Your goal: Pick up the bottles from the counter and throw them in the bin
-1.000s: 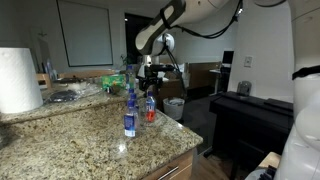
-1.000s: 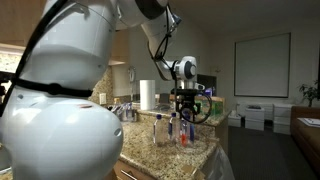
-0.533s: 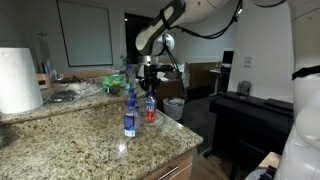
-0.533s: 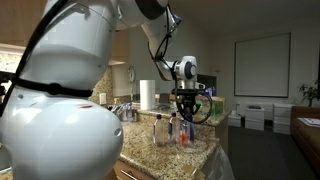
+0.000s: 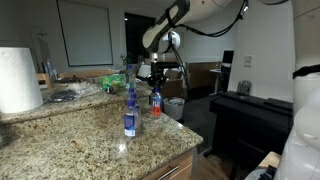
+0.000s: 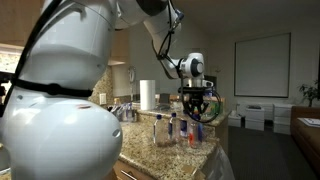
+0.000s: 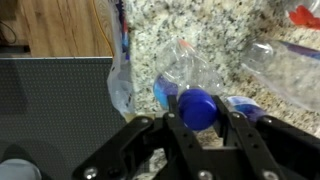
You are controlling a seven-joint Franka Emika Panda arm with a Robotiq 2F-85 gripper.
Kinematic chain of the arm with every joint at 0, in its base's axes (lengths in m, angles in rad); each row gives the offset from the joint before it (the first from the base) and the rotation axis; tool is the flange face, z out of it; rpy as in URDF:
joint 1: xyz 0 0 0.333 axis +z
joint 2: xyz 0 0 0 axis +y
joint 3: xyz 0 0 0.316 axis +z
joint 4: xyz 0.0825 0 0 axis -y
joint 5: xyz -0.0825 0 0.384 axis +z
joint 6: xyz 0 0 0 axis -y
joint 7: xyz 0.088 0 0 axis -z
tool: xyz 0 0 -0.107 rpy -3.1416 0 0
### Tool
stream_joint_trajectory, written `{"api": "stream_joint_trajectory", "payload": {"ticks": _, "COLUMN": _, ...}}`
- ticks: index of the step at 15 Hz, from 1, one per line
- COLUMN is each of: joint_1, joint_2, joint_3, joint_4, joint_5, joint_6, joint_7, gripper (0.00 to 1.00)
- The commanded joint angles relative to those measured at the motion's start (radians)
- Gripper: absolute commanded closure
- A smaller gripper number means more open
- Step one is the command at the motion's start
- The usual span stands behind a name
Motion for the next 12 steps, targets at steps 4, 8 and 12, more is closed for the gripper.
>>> {"api": "stream_joint_trajectory", "payload": {"ticks": 4, "joint_1": -0.13, "joint_2": -0.03, "joint_3": -0.127, "joint_4": 0.002, "joint_5": -0.031, "joint_6": -0.033, "joint_7": 0.032, "gripper": 0.9}}
{"api": "stream_joint_trajectory", "payload": {"ticks": 8, "joint_1": -0.174, "joint_2": 0.007, "joint_3": -0.161, "joint_4": -0.038, "joint_5": -0.013, "joint_6": -0.074, "joint_7": 0.04, "gripper": 0.9}}
{"api": "stream_joint_trajectory", "payload": {"ticks": 12, "joint_1": -0.17, "joint_2": 0.06, "joint_3": -0.14, "joint_4": -0.096, "joint_5": 0.029, "joint_6": -0.037, "joint_7": 0.065, "gripper": 0.9}}
